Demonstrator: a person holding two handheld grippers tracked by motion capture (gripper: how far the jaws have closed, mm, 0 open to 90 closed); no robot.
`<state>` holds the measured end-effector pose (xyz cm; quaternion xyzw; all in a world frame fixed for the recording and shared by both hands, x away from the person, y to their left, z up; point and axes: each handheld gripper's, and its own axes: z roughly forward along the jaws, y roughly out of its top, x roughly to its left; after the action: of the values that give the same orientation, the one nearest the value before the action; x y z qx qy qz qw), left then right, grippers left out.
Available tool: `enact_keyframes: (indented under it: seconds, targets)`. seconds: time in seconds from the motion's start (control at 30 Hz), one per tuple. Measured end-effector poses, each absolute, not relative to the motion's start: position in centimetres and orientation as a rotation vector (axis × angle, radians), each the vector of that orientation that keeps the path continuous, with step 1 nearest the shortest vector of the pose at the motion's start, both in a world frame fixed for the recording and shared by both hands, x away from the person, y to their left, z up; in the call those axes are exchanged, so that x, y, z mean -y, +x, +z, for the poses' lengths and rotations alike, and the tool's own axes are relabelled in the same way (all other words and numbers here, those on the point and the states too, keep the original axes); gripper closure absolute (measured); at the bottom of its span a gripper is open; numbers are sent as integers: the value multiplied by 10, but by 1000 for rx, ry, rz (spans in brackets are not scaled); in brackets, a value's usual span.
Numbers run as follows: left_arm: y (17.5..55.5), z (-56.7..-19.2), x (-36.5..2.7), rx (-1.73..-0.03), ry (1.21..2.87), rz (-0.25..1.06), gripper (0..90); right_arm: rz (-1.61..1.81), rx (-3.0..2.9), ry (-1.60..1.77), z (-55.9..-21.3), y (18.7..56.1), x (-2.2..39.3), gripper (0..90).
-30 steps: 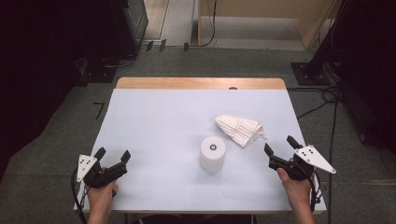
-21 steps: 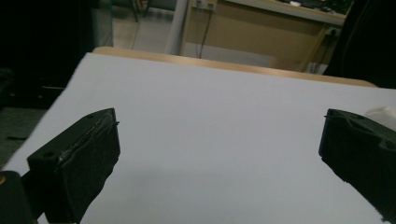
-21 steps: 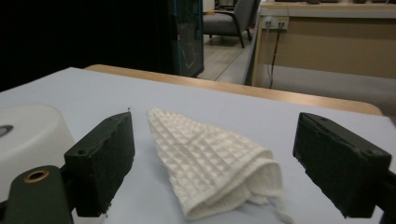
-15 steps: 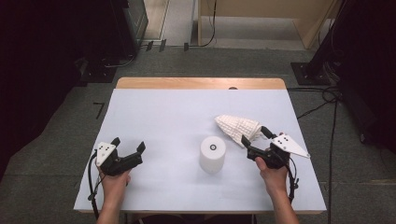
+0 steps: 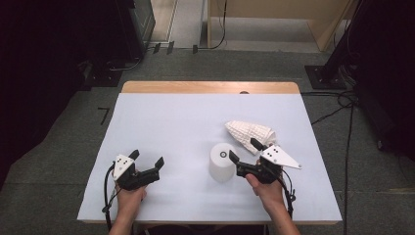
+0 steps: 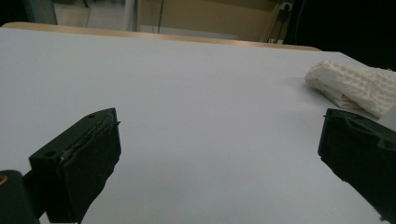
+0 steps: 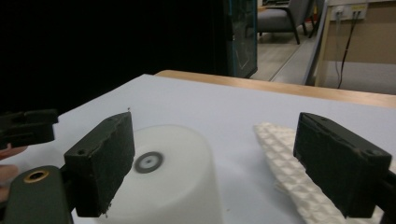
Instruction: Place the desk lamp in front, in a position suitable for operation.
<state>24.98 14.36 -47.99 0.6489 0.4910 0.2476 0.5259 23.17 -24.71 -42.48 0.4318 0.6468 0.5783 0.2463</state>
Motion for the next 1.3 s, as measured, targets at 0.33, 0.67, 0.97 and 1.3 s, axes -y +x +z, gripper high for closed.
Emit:
enact_keyframes:
  seconds: [0.33, 0.67, 0.97, 1.3]
  targets:
    - [250, -479, -136, -1143, 1576, 565, 0, 1564, -1898, 1130, -439, 229, 218, 65]
    - [249, -475, -137, -1126, 1581, 544, 0, 1453, -1959, 1146, -457, 233, 201, 46]
    - [246, -469, -142, -1122, 1565, 561, 0, 1348, -1915, 1103, -461, 230, 189, 85]
    - [245, -458, -157, -1132, 1509, 543, 0, 1353, -1910, 1119, -452, 241, 162, 85]
